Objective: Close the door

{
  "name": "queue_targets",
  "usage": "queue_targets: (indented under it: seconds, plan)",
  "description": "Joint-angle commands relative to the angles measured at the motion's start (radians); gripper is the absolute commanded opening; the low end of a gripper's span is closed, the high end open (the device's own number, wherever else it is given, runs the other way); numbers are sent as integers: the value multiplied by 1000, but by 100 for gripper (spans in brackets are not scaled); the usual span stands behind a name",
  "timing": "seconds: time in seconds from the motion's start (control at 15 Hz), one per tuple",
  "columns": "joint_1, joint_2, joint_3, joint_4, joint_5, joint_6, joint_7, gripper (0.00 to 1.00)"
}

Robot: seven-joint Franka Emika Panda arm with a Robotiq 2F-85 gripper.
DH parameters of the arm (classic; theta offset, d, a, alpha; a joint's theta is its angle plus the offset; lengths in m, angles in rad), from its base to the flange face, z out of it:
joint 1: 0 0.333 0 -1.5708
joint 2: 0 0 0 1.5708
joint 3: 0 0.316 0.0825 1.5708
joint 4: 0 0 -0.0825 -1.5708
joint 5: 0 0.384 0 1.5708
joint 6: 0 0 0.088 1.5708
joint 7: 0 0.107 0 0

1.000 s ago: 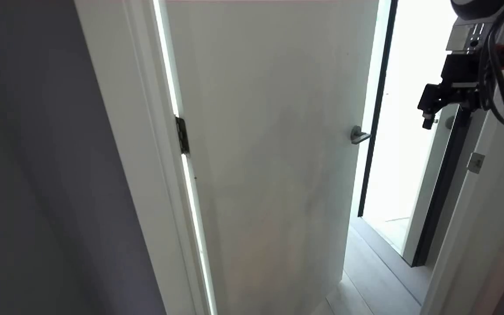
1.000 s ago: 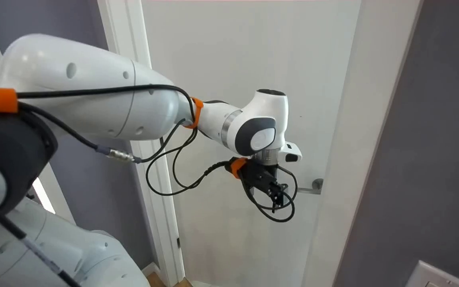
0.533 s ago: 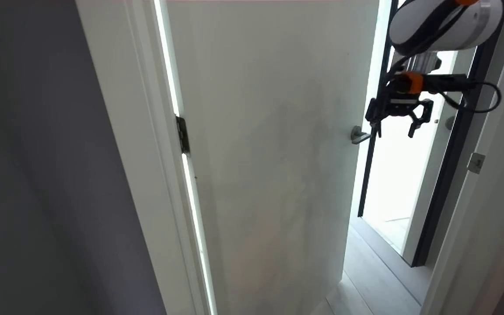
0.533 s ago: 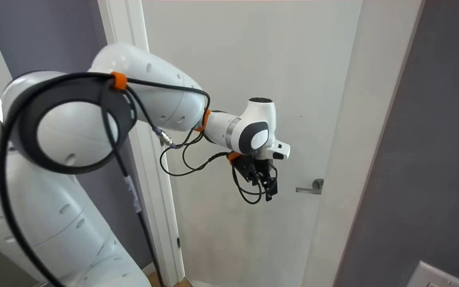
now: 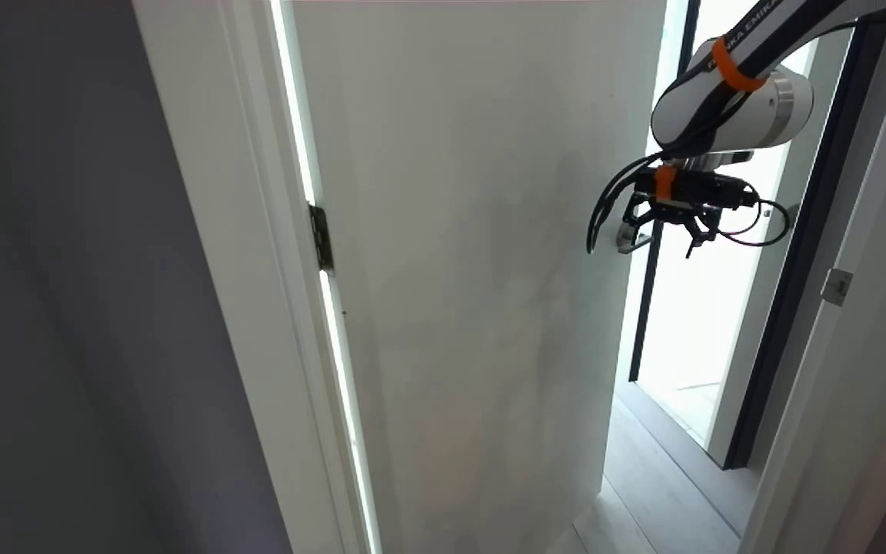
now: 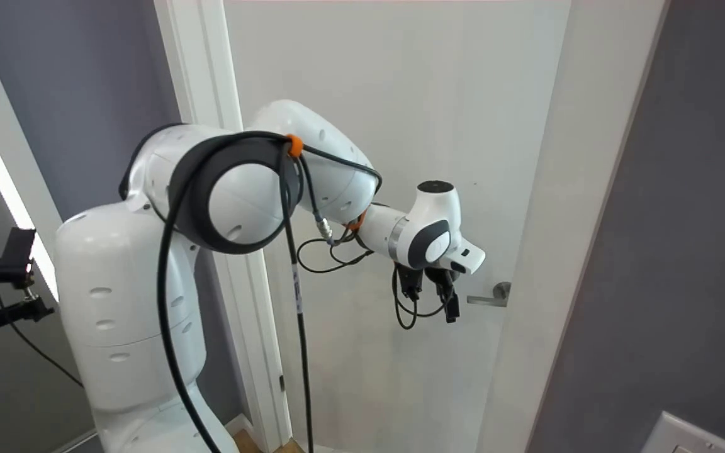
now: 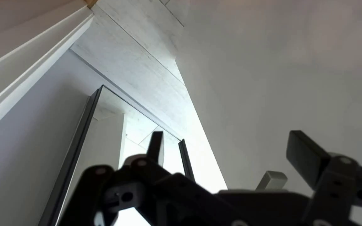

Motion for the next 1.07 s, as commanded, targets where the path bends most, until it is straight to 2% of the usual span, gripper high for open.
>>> queue_targets:
  seconds: [0.0, 0.2, 0.33, 0.73, 1.0]
  plan:
    - [19, 13, -25, 11, 6, 6, 4, 100]
    - [20, 22, -27, 24, 6, 6, 16, 100]
    - [14, 56, -31, 33, 37, 84, 19, 100]
    - [-16, 121, -20, 51, 275, 254, -130, 100]
    - [-40, 167, 28, 87, 482, 314, -297, 100]
